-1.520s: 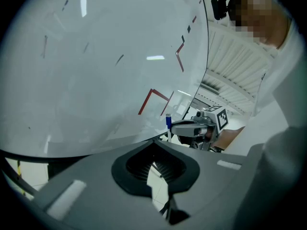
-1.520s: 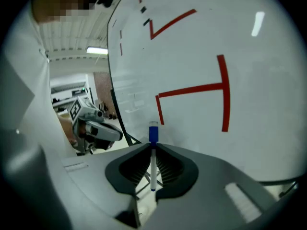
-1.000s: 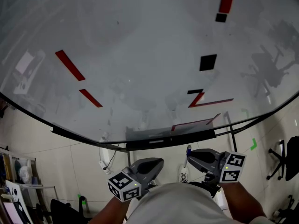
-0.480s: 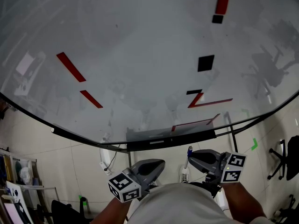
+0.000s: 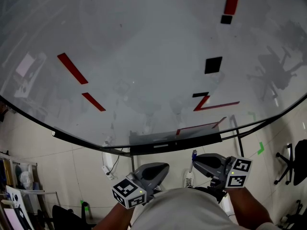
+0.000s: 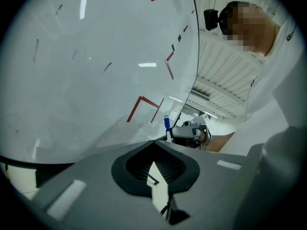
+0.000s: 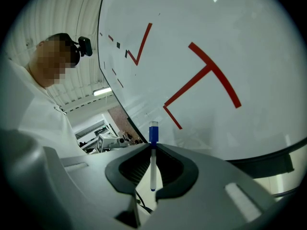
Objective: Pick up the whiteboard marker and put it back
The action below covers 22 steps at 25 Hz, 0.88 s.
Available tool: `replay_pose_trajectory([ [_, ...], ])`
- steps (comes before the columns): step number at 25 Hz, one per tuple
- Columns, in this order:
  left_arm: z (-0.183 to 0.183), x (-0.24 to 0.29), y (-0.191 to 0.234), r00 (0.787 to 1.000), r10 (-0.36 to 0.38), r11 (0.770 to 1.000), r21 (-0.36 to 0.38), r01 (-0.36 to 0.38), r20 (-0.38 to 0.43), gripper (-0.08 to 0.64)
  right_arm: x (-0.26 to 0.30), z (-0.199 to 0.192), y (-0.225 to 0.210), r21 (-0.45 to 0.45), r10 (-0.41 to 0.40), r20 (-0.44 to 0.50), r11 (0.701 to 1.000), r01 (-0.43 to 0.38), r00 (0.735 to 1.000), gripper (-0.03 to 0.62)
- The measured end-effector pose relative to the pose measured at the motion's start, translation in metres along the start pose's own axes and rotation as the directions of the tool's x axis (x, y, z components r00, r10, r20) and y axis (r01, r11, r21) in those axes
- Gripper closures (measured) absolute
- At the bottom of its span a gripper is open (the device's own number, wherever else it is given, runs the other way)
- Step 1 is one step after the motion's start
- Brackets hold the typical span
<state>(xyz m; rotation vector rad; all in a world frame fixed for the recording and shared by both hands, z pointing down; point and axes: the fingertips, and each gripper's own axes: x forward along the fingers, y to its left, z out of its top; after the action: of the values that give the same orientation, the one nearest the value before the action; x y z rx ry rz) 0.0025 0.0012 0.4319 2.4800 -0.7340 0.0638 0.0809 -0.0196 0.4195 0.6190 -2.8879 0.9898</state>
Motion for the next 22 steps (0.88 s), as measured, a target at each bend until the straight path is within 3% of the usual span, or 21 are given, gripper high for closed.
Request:
replay_pose_trajectory([
  [22,-0.0043,-0.0044,0.0073,0.999,0.039,0.999,-0.025,-0.039,-0.006,0.543,0.0014,-0.0030,-0.0102,-0.053,-0.076,-0.026,0.996,0.074,0.997,0.558],
])
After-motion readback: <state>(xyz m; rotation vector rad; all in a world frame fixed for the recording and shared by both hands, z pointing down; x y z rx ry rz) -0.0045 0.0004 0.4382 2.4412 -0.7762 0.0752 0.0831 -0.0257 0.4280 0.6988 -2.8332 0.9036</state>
